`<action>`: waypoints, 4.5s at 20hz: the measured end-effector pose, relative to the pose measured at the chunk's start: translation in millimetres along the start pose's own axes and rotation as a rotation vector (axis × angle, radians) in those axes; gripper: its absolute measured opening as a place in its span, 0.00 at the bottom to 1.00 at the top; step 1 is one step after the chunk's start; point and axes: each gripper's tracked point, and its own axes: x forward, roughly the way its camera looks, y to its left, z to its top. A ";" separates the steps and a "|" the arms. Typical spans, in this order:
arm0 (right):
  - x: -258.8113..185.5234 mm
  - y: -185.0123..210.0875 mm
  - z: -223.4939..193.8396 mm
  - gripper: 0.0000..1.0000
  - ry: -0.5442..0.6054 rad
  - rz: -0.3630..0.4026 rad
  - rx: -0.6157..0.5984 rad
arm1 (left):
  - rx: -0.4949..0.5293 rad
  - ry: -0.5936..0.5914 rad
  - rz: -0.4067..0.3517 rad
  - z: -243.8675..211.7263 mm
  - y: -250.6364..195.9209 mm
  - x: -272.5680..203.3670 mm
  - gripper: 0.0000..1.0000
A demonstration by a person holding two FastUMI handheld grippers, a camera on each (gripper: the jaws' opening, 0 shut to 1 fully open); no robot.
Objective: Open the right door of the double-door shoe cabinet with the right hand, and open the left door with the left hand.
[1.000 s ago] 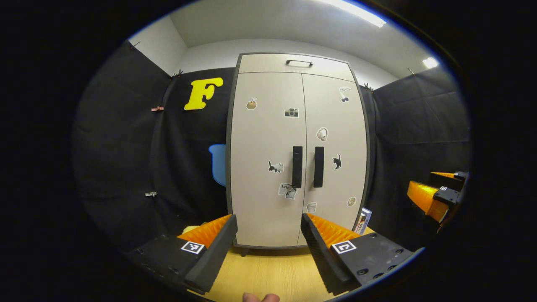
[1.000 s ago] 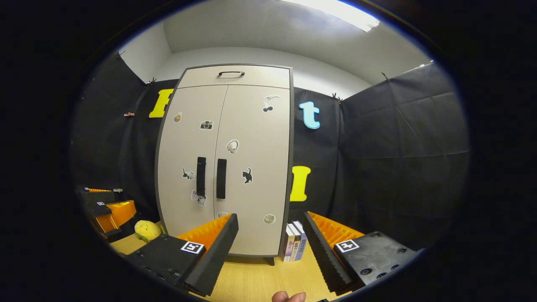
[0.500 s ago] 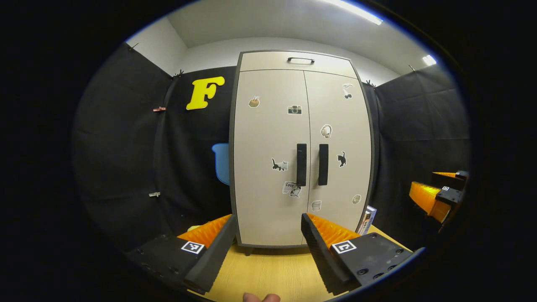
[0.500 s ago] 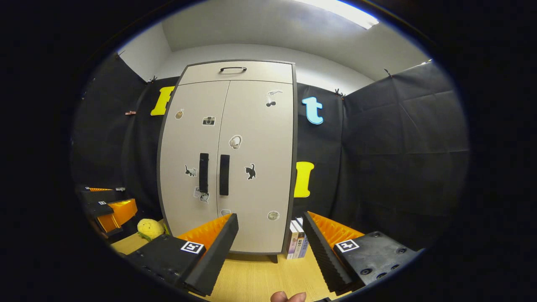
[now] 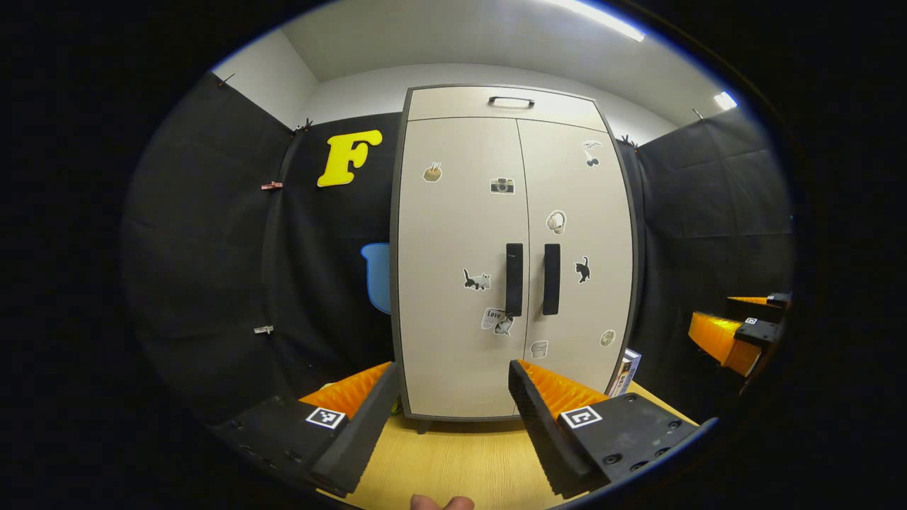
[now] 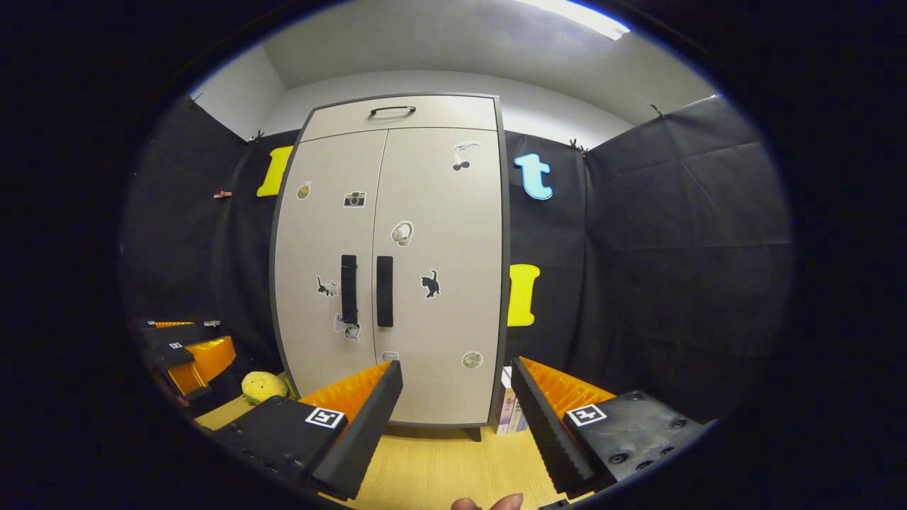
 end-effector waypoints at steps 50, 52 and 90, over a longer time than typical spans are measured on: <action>239.9 125.0 -10.9 0.14 0.071 0.125 0.066 | -0.058 0.017 0.171 -19.3 79.1 -40.9 0.95; 236.9 120.7 -9.1 0.14 0.068 0.132 0.097 | -0.050 0.015 0.172 -16.8 76.2 -43.2 0.95; 220.9 22.1 -4.2 0.06 0.066 -0.048 0.069 | -0.017 0.000 -0.076 1.4 -64.3 -10.7 0.95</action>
